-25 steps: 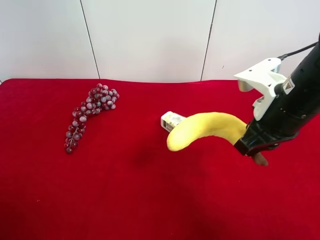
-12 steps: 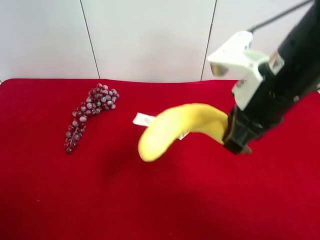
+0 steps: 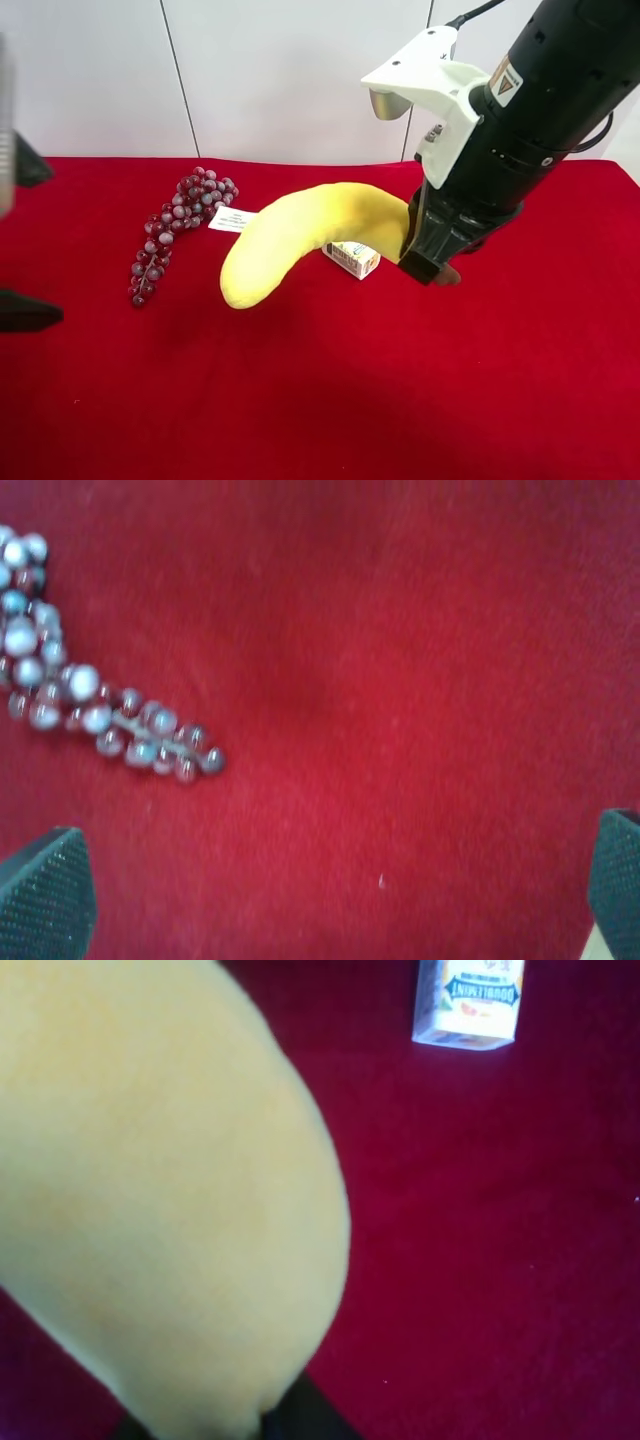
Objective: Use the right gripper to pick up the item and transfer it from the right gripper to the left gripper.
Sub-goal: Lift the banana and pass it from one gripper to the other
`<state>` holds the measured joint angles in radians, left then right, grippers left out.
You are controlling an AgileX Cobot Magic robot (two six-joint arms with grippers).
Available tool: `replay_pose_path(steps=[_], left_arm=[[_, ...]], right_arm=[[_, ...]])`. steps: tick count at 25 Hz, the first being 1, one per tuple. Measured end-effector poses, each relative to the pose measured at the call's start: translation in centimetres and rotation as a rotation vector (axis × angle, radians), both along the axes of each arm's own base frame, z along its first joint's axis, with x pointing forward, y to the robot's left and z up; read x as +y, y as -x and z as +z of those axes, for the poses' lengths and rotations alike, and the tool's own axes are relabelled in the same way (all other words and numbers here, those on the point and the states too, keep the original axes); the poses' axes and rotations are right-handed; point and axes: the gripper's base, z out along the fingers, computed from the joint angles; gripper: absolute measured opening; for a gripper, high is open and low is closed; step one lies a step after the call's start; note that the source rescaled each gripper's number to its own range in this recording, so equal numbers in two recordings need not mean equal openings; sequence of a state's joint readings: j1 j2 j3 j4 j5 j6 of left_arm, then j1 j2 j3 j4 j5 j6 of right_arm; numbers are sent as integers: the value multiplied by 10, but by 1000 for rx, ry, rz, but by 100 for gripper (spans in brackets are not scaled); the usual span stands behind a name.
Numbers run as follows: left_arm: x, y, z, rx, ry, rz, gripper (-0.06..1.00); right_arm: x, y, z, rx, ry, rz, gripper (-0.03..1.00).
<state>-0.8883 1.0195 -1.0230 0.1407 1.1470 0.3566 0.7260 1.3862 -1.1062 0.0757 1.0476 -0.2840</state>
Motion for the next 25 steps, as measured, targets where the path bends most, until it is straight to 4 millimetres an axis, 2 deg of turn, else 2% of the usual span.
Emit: replay_pose_path(steps=[12, 19, 25], left_arm=[[-36, -20, -23, 76, 26, -11, 98], [-67, -25, -15, 63, 58, -77, 98], [-92, -39, -11, 45, 77, -92, 98]], right_arm=[[5, -4, 2, -24, -73, -65, 0], [9, -8, -3, -19, -70, -68, 0], [12, -10, -6, -14, -84, -74, 0]])
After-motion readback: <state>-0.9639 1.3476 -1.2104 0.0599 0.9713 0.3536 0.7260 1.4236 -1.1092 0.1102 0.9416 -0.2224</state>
